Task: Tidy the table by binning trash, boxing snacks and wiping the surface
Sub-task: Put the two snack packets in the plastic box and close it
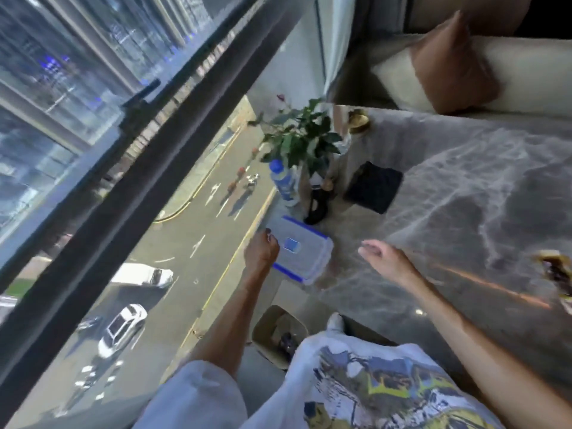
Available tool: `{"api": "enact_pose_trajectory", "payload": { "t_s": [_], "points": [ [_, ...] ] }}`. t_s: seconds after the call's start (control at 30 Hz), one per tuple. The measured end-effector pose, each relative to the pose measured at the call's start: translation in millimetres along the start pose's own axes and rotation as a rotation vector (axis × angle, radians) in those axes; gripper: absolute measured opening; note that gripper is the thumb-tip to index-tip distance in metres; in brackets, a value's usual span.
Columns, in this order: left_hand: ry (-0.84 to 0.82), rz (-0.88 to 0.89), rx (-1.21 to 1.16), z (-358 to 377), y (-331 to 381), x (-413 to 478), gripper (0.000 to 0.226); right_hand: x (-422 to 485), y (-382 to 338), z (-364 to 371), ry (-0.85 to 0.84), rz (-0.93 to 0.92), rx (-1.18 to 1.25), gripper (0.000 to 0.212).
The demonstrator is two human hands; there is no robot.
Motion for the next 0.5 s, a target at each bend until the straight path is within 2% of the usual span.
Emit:
{"api": "enact_pose_trajectory", "payload": {
  "t_s": [0.13,0.2,0.3,0.4,0.5],
  "points": [
    [-0.102,-0.003,0.011,-7,-32,43,0.037,44,-24,74,-0.094,0.139,-0.089,0.066],
    [-0.169,-0.023,-0.019,-2,-41,55,0.044,57,-29,94,-0.084,0.196,-0.029,0.071],
    [-0.284,-0.04,-0.038,18,-49,72,0.058,73,-28,108,-0.07,0.246,0.098,0.067],
    [-0.332,-0.002,-0.056,31,-41,71,0.068,77,-23,110,-0.097,0.289,0.195,0.049],
    [-0.311,0.027,-0.033,42,-26,60,0.063,70,-18,91,-0.071,0.349,0.259,0.059]
  ]
}}
Point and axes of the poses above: each hand's wrist, its own x-axis towards the middle knuckle, its own z-axis out of the palm, y = z × x, the point moved 8 cm from there along x, towards the middle knuckle, and after that the axes turned 6 degrees about x, right-handed, at the moved point
